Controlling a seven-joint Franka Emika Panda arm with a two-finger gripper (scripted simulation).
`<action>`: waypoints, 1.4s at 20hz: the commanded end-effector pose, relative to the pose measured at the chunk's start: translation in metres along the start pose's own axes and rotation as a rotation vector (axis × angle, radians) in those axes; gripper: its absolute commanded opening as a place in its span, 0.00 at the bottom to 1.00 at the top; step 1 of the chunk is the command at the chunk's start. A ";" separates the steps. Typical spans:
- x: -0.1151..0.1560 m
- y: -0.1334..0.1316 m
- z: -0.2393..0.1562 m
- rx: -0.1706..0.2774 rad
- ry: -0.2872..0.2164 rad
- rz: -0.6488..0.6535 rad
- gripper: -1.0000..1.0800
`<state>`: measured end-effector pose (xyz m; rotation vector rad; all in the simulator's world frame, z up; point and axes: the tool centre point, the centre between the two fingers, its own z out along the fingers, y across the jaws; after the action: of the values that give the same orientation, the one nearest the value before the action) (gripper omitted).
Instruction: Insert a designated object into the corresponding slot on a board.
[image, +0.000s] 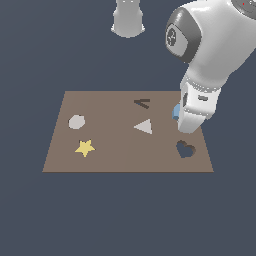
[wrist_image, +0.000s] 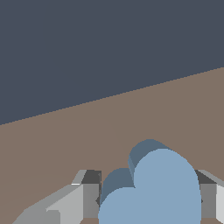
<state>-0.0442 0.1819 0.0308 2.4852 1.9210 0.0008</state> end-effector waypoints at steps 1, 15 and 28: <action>0.000 0.000 0.001 0.001 0.000 0.000 0.00; 0.000 0.001 -0.003 0.001 0.000 -0.005 0.00; 0.001 0.038 -0.005 0.000 0.000 -0.142 0.00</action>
<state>-0.0134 0.1743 0.0351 2.3683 2.0642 -0.0007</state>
